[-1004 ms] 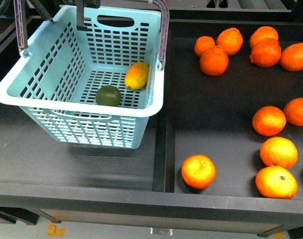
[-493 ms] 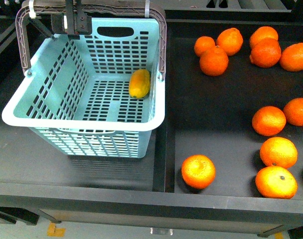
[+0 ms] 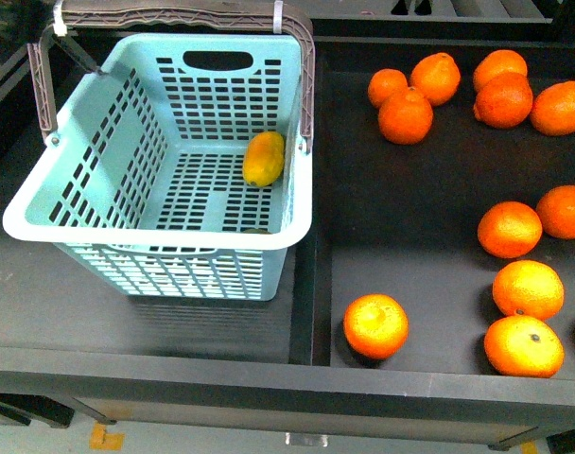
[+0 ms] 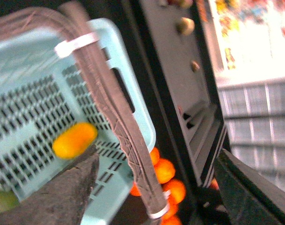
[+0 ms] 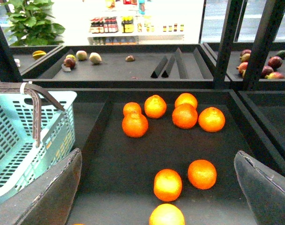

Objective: Pick mango and avocado into basket

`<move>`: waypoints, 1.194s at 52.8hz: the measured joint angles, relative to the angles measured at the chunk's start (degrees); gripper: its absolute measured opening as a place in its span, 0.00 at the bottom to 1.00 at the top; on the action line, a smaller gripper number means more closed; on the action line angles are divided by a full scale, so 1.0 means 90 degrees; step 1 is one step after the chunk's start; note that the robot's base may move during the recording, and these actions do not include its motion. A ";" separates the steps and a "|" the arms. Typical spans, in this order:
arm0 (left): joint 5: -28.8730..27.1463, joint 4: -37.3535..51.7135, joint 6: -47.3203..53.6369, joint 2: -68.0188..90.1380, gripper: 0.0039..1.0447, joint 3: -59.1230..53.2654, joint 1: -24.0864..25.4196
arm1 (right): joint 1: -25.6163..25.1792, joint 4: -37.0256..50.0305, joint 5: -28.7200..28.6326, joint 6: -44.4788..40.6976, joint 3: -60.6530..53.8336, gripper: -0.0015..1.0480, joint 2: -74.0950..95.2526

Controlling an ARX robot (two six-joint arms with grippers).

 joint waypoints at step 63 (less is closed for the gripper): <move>0.1749 0.1185 0.7096 -0.7070 0.02 -0.6108 0.1855 | 0.0000 0.0000 -0.0005 0.0000 0.0000 0.92 0.0000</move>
